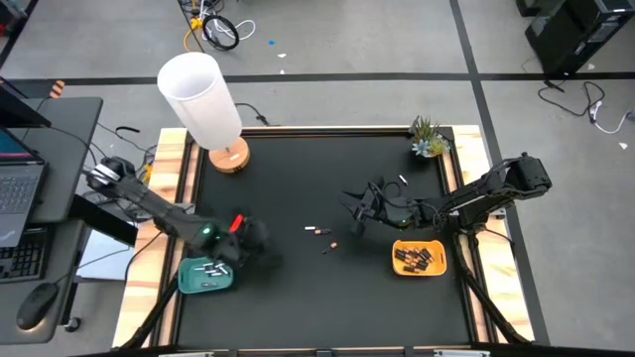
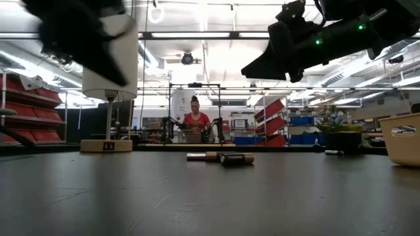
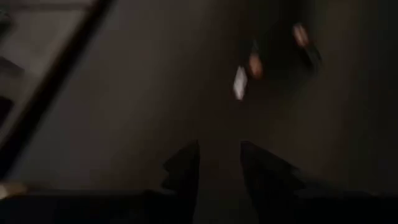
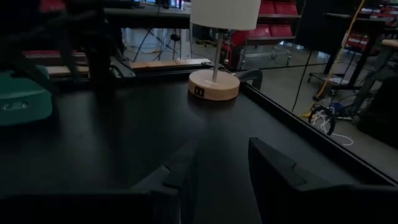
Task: Sort batteries
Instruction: Put the silver battery into the green bin
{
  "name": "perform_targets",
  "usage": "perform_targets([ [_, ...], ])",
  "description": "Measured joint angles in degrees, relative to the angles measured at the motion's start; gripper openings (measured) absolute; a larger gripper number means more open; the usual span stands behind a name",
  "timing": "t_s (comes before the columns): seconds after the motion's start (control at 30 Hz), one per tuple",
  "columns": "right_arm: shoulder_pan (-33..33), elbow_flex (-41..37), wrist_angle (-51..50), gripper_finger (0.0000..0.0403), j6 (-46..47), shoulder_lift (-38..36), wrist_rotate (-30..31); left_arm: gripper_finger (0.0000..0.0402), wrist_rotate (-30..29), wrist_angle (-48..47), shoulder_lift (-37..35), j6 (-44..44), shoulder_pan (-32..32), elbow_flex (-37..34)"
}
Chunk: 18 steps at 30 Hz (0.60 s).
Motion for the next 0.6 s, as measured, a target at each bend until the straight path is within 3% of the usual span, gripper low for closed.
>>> perform_targets([
  [0.23, -0.3, 0.0, 0.3, 0.0125, 2.6, 0.5, 0.0, 0.0131, -1.5, 23.0, 5.9, 8.5, 5.9, -2.3],
  [0.47, -0.3, 0.0, 2.6, 0.0111, -2.0, 0.5, -5.7, 0.0130, 2.7, 30.3, 11.8, 7.8, 10.0, -2.3],
  [0.6, -0.2, 0.0, 2.0, 0.0101, -3.6, 0.5, -5.8, 0.0130, 3.6, 33.4, 13.6, 7.1, 12.0, -2.3],
])
